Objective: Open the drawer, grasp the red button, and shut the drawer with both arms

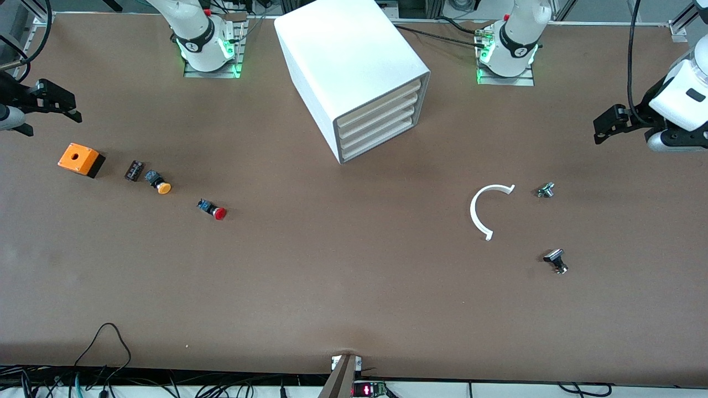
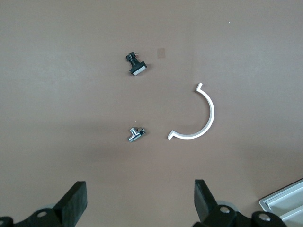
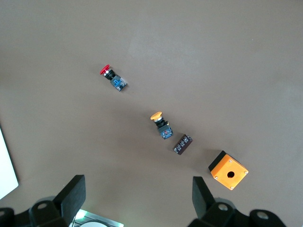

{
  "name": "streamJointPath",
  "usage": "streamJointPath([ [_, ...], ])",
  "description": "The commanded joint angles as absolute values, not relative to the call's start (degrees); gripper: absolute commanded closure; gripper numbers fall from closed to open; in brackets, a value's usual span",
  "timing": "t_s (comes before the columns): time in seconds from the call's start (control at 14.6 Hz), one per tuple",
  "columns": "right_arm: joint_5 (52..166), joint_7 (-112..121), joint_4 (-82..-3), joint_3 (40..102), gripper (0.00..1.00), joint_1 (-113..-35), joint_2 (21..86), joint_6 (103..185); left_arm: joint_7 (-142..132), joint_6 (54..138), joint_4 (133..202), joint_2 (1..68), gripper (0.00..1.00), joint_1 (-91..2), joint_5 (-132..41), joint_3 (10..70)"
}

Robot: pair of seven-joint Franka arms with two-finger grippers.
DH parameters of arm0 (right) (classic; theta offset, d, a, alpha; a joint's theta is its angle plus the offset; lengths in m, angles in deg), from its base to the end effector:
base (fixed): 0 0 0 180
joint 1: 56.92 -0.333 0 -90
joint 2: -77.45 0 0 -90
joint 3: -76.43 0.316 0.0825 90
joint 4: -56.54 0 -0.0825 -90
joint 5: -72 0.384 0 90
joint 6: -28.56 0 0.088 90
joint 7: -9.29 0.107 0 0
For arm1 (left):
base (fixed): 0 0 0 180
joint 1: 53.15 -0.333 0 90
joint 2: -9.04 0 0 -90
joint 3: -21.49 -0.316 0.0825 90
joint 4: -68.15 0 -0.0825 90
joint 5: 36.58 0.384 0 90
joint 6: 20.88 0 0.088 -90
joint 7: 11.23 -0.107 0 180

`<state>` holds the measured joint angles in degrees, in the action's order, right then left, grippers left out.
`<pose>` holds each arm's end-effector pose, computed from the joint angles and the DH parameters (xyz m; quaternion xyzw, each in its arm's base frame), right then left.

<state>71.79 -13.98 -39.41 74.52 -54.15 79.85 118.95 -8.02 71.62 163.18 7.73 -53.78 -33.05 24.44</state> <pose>0.5377 -0.0448 0.5990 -0.9865 -0.1616 0.0270 0.0056 0.5493 -0.0162 0.5996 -0.9994 -0.0061 0.0091 0.0318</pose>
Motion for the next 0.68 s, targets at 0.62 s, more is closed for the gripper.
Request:
streamJointPath([
  [0.62, 72.4, -14.9, -37.8, 74.3, 0.0, -54.4, 78.9, 119.1, -8.2, 70.5, 160.8, 9.8, 0.0, -54.3, -32.0, 24.6],
])
